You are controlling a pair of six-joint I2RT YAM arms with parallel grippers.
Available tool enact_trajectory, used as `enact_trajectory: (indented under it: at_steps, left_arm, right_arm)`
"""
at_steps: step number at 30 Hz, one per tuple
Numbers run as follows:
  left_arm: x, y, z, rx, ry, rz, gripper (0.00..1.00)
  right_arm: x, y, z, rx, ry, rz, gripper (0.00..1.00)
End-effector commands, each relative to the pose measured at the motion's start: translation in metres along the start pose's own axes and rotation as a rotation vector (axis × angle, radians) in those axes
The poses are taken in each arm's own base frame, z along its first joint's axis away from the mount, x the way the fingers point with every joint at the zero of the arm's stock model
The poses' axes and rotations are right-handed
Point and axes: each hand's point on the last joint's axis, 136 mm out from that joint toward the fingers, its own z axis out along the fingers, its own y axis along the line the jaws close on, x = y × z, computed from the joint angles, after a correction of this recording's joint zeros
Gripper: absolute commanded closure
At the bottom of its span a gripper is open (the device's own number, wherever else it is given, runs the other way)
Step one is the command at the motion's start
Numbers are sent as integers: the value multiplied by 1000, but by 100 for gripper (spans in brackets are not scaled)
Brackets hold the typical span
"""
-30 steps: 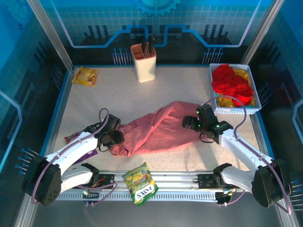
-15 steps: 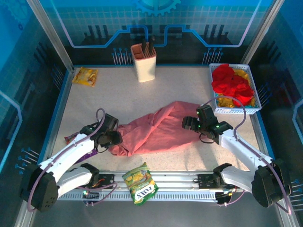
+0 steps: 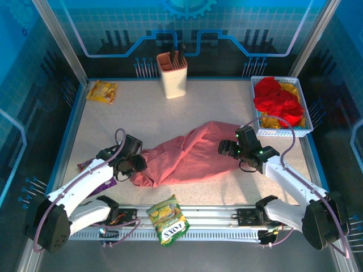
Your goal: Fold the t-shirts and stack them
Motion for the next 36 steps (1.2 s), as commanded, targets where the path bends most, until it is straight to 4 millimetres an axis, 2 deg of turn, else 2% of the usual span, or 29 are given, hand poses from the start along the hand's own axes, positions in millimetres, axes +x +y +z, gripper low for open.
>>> enact_trajectory:
  at_steps: [1, 13, 29, 32, 36]
  left_arm:
    - [1, 3, 5, -7, 7, -18, 65]
    - [0, 0, 16, -13, 21, -11, 68]
    - [4, 8, 22, -45, 35, -3, 72]
    - [1, 6, 20, -46, 26, 3, 81]
    - [-8, 0, 13, -38, -1, 27, 88]
  right_arm:
    - [2, -1, -1, -5, -2, 4, 9]
    - [3, -2, 0, 2, -2, 4, 9]
    - [1, -1, 2, 6, 2, 1, 9]
    - [0, -1, 1, 5, -2, 0, 9]
    - [0, -2, 1, 8, -6, 1, 8]
